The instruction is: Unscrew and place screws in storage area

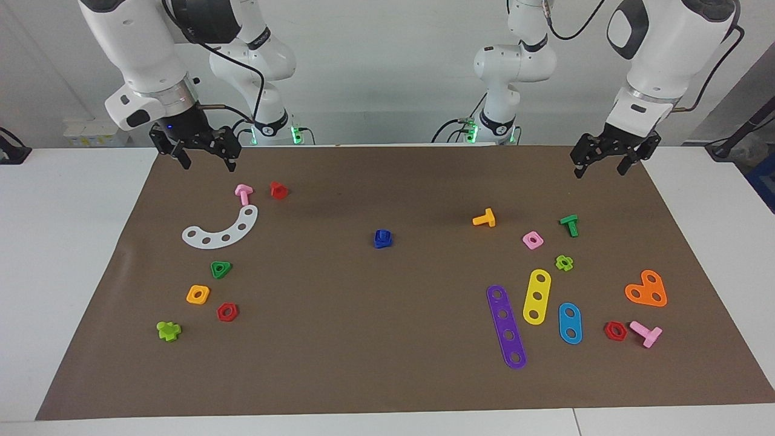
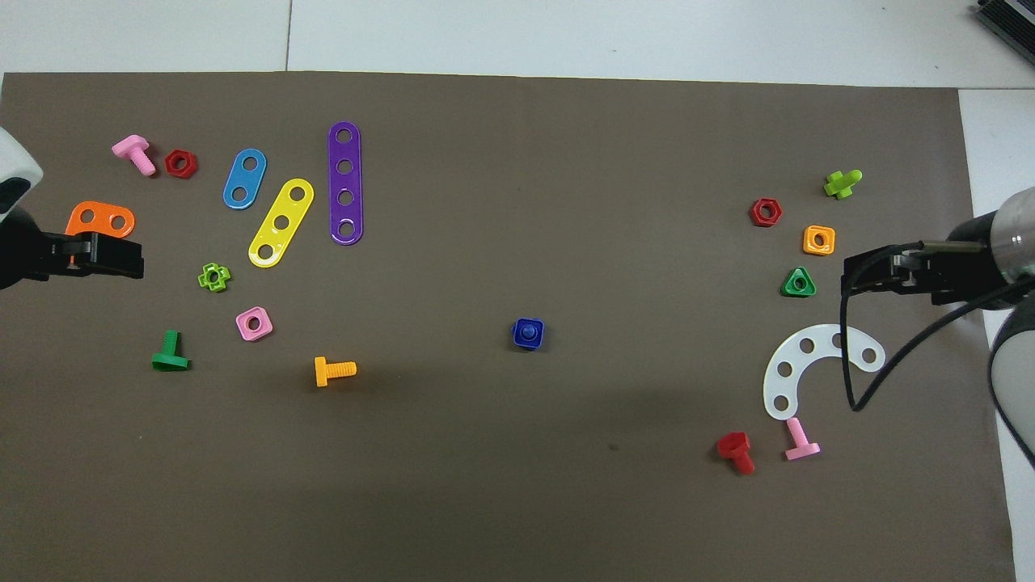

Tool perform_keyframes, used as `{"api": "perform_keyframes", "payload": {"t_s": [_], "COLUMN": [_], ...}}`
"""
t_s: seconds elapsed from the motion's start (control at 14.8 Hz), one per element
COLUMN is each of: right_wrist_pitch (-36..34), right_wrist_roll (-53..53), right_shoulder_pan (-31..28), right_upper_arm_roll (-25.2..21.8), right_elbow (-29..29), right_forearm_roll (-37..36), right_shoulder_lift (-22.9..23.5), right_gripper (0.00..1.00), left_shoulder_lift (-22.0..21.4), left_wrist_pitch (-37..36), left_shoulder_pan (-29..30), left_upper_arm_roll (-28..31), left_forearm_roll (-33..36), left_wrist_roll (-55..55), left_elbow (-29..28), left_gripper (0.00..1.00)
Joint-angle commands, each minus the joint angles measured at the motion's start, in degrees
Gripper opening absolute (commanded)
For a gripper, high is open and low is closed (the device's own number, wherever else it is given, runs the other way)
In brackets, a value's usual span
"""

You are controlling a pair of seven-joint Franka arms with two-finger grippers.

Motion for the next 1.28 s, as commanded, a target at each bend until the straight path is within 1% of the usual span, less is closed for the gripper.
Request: {"api": "perform_keyframes", "payload": {"t_s": [0.0,0.13,0.27,0.34,0.4,0.61,0.74,0.88,1.01,1.15,1.21], "right_wrist_pitch": [0.6,0.6,0.6,0.6,0.5,0.6,0.4,0.2,0.2,0.2,0.2], "right_wrist_roll": [-1.7,-1.7,-1.7,-1.7,-1.7,-1.7,-1.7,-1.8,-1.8,-1.8,-1.8], "right_shoulder_pan": [-0.9,-0.9,-0.9,-0.9,-0.9,-0.9,-0.9,-0.9,-0.7,-0.6,-0.6], "right_upper_arm_roll": [0.5,0.5,0.5,0.5,0.5,0.5,0.5,0.5,0.5,0.5,0.5], "right_elbow": [-1.3,-1.3,-1.3,-1.3,-1.3,-1.3,-1.3,-1.3,-1.3,-1.3,-1.3], "right_forearm_roll": [0.6,0.6,0.6,0.6,0.6,0.6,0.6,0.6,0.6,0.6,0.6], "right_shoulder_lift": [-1.2,-1.2,-1.2,-1.2,-1.2,-1.2,-1.2,-1.2,-1.2,-1.2,-1.2], "right_gripper": [1.0,1.0,1.0,1.0,1.0,1.0,1.0,1.0,1.0,1.0,1.0], "left_shoulder_lift": [-0.3,-0.4,-0.2,0.6,1.3,6.4,9.8,12.5,14.6,19.1,21.4], "left_wrist_pitch": [-1.2,-0.7,-0.3,0.4,1.9,10.1,15.6,20.8,24.4,28.0,30.2], "left_shoulder_pan": [-1.3,-4.4,-6.6,-8.4,-10.8,-19.3,-24.0,-29.0,-31.8,-35.7,-36.7], "left_upper_arm_roll": [0.4,0.4,0.4,0.4,0.4,0.4,0.4,0.5,0.5,0.7,0.7], "left_forearm_roll": [0.6,0.0,-7.2,-8.9,-9.2,-11.1,-11.3,-11.3,-11.2,-10.6,-10.1], "left_wrist_roll": [-0.5,-0.7,-1.3,-1.8,-4.1,-17.1,-22.6,-25.6,-26.1,-27.0,-27.4], "left_elbow": [-0.2,-1.0,-1.8,-1.7,-1.8,-1.8,-1.8,-3.0,-3.7,-3.3,-3.3], "left_gripper": [1.0,1.0,1.0,1.0,1.0,1.0,1.0,1.0,1.0,0.98,0.98]}}
